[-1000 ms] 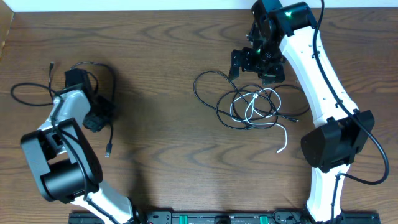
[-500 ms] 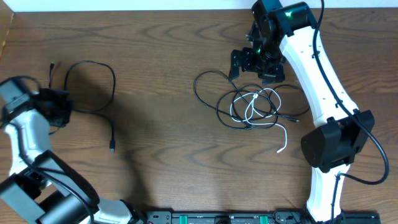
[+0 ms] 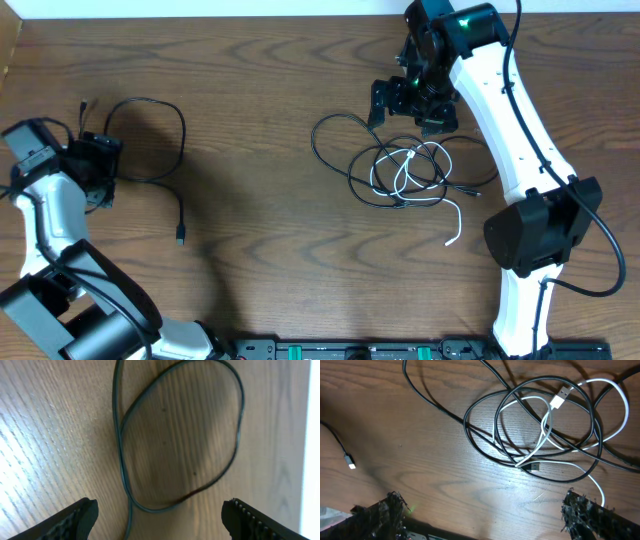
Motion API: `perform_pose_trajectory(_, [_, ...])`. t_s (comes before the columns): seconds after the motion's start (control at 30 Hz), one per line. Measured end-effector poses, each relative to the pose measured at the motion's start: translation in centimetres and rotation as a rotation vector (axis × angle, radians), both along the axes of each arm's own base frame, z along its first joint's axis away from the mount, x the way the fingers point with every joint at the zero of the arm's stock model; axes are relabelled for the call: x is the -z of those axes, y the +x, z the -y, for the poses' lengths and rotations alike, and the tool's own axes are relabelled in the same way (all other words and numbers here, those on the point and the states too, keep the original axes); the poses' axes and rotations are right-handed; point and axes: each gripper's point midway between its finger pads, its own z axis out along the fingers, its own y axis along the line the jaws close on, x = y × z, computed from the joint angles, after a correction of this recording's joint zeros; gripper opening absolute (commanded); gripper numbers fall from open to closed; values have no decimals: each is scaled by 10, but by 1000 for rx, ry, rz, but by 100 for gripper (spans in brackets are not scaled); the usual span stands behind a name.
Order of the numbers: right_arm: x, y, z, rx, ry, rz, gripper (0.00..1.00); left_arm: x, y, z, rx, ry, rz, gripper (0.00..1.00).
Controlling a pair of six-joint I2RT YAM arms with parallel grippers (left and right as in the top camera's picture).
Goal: Untangle cables
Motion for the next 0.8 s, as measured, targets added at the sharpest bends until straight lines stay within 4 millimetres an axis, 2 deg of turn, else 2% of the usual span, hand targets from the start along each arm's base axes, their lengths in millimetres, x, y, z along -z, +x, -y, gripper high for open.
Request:
perform_pose_trajectory(0.4, [0,0,0,0,0,0,99,57,4,-7,68,65,-129,80])
perform_pose_trajectory(0.47, [0,0,0,0,0,0,99,60,7,-11,74,84,-128,67])
perform_pose_trajectory(0.67, [0,0,0,0,0,0,99,55,19,-20,80,138,-83,67])
perform_pose_trajectory(0.8, [0,0,0,0,0,0,99,54,22,-17,77,138,-78,66])
